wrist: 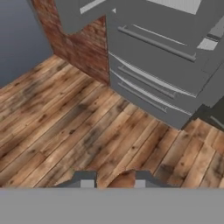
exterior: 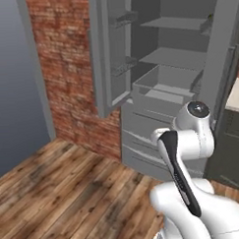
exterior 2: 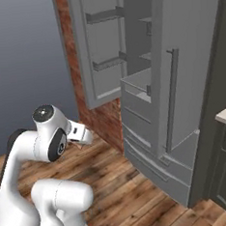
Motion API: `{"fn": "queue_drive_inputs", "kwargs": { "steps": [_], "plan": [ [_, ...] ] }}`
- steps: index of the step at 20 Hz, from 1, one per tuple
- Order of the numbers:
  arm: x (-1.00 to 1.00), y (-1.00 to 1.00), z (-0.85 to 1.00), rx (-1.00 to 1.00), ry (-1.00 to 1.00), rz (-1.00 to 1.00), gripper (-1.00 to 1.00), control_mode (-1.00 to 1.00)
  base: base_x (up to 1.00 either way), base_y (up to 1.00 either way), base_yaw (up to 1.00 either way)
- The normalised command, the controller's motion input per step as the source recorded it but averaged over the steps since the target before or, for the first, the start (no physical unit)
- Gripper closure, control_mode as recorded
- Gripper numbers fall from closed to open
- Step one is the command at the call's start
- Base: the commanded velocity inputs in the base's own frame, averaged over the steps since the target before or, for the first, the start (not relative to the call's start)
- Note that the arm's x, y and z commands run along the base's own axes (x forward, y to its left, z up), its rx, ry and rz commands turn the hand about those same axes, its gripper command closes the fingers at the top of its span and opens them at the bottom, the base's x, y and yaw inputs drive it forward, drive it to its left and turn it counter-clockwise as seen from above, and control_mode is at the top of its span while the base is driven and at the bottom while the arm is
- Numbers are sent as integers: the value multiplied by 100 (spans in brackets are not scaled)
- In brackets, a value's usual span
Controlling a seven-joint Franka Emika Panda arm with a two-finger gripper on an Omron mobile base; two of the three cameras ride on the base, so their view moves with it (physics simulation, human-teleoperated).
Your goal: Place the mushrooms inside the fridge drawer. Close the drawer after placing the vegetables.
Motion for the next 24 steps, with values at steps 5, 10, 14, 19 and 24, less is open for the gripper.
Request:
{"fn": "queue_drive_inputs", "kwargs": {
  "steps": [5,10,14,19,24],
  "plan": [
    [0,0,0,0,0,0,100,100,69,16,-12],
    [0,0,0,0,0,0,100,100,72,20,-23],
    [0,0,0,0,0,0,100,100,62,0,-26],
    [0,0,0,0,0,0,100,100,53,0,-31],
    [0,0,0,0,0,0,100,100,55,8,-34]
  ]
}}
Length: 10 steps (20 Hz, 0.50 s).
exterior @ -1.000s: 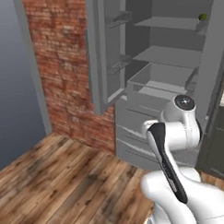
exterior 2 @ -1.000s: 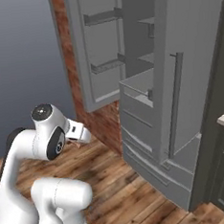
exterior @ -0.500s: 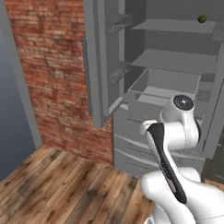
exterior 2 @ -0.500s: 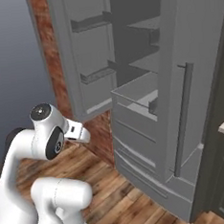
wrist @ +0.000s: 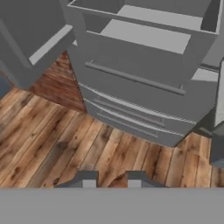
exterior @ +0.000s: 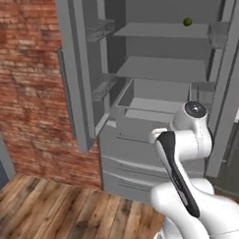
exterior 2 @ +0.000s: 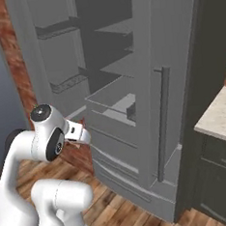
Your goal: Place the mushrooms inside the fridge drawer. Close the drawer after placing the vegetables.
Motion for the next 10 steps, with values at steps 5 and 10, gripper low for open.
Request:
{"fn": "queue_drive_inputs", "kwargs": {
  "steps": [5,10],
  "plan": [
    [0,0,0,0,0,0,100,100,68,29,-29],
    [0,0,0,0,0,0,100,100,66,24,-29]
  ]
}}
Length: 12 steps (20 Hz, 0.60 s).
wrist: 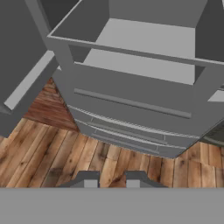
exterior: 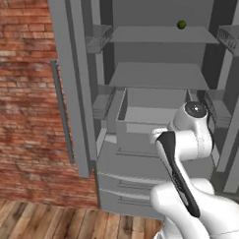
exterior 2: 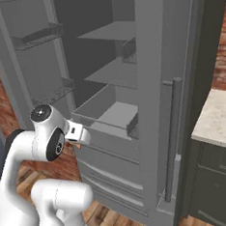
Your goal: Place the mushrooms inside the fridge drawer. Close the drawer after placing the vegetables.
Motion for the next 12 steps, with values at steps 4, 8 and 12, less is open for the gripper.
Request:
{"fn": "queue_drive_inputs", "kwargs": {
  "steps": [4,8,12],
  "plan": [
    [0,0,0,0,0,0,100,100,58,0,-27],
    [0,0,0,0,0,0,100,100,57,10,-30],
    [0,0,0,0,0,0,100,100,56,5,-26]
  ]
}}
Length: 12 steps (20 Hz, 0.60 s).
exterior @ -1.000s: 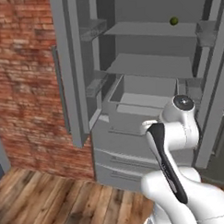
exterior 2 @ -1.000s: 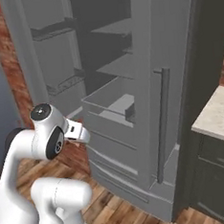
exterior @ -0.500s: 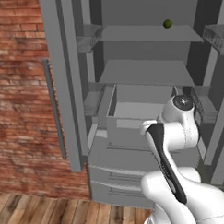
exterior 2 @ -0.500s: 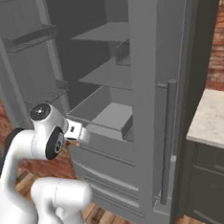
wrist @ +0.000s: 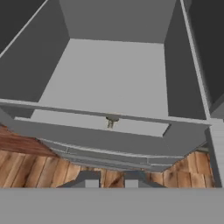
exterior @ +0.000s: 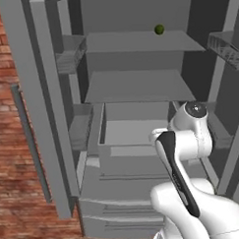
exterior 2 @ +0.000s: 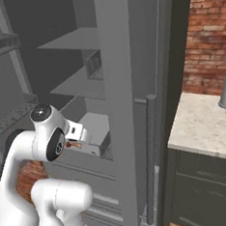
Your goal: Place the mushrooms inside the fridge drawer. Close the drawer after placing the vegetables.
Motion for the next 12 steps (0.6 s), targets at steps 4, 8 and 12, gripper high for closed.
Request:
{"fn": "queue_drive_inputs", "kwargs": {
  "steps": [4,8,12],
  "plan": [
    [0,0,0,0,0,0,100,100,45,20,-19],
    [0,0,0,0,0,0,100,100,33,25,-14],
    [0,0,0,0,0,0,100,100,31,50,-12]
  ]
}}
